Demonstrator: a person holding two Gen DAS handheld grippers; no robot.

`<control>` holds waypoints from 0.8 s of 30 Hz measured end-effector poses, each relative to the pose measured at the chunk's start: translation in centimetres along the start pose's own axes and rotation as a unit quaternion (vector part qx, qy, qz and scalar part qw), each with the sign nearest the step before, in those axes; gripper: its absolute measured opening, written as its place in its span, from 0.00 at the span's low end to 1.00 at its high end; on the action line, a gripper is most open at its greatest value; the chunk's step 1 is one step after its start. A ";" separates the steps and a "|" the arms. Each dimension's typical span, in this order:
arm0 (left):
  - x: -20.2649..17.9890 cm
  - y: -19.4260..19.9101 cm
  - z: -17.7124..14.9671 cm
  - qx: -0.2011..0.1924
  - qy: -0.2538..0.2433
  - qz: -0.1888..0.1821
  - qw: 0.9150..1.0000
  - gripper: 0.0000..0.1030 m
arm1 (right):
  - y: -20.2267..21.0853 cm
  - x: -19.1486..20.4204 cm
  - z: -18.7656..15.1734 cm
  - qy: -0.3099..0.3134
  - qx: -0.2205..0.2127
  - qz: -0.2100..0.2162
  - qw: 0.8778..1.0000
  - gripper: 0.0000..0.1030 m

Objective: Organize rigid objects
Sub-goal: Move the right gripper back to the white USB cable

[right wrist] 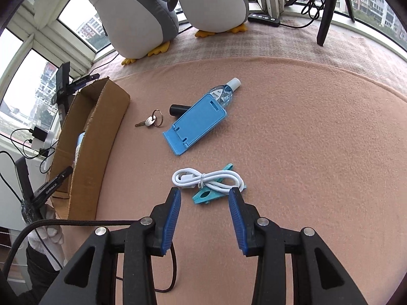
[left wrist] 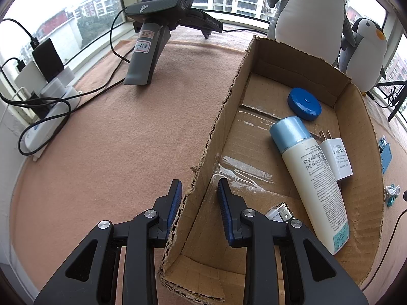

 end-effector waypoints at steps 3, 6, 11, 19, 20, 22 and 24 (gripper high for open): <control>0.0 0.0 0.0 0.000 0.001 0.000 1.000 0.26 | -0.8 0.6 -0.4 0.012 0.014 0.001 1.000 0.35; 0.0 0.0 0.0 0.000 0.001 0.000 1.000 0.26 | -1.8 0.7 0.0 0.013 0.020 -0.004 1.000 0.35; 0.0 0.0 0.0 0.000 0.001 0.000 1.000 0.26 | -2.2 0.2 1.3 0.005 0.014 -0.006 1.000 0.35; 0.1 0.0 0.0 0.000 0.001 0.000 1.000 0.26 | -3.3 -0.1 3.1 -0.002 0.016 -0.011 1.000 0.35; 0.0 0.0 0.0 0.000 0.001 0.000 1.000 0.26 | -3.4 0.0 3.3 -0.001 0.017 -0.010 1.000 0.35; 0.0 0.0 0.0 0.000 0.001 0.000 1.000 0.26 | -3.8 0.2 3.6 -0.003 0.020 -0.011 1.000 0.35; 0.0 0.0 0.0 0.000 0.001 0.000 1.000 0.26 | -3.8 0.4 3.9 -0.008 0.017 -0.012 1.000 0.35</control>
Point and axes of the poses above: each gripper's, at about its wrist camera, not at the fingertips, and y roughly against the way its jaws point, x to its left, z to its top, the point moved 6 cm from there along -y, roughly the way its jaws point, and after that the axes turned 9 degrees about z, right-handed, at the moved point
